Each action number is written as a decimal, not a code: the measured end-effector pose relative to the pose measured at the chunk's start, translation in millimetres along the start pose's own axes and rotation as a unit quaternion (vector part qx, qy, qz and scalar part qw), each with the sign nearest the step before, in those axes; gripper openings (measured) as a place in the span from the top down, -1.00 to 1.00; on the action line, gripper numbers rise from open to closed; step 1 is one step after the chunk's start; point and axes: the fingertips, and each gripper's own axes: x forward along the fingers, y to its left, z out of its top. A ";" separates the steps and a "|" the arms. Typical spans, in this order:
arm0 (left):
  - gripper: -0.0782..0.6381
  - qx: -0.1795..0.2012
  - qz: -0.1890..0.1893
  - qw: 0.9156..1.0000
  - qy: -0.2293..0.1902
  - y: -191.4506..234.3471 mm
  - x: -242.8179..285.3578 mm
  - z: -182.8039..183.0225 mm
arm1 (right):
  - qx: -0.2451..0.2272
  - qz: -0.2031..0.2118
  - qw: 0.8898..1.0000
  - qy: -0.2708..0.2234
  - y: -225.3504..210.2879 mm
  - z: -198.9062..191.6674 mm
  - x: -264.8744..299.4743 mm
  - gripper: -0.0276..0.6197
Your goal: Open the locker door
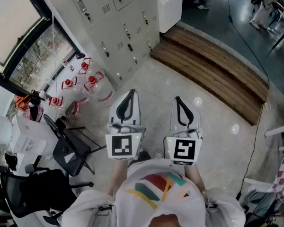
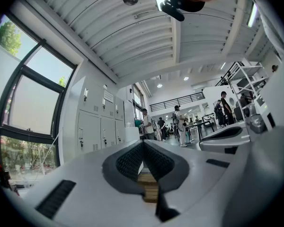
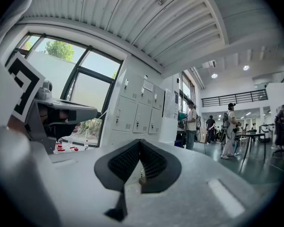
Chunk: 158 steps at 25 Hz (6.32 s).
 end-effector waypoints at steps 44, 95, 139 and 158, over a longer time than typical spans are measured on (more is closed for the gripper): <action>0.74 -0.012 0.039 0.999 0.030 186.8 288.0 -79.3 | -0.025 0.038 0.998 -0.047 -50.3 19.2 365.1 0.91; 0.74 -0.007 0.271 0.962 0.016 355.0 498.7 -69.6 | 0.022 0.328 0.942 -0.067 -32.5 40.0 682.5 0.91; 0.74 -0.008 0.486 0.870 0.080 414.7 298.2 -91.1 | 0.023 0.575 0.815 -0.071 295.1 155.5 739.6 0.31; 0.74 -0.013 0.495 0.866 0.076 419.7 283.3 -88.9 | 0.032 0.550 0.832 -0.061 298.2 146.5 751.7 0.67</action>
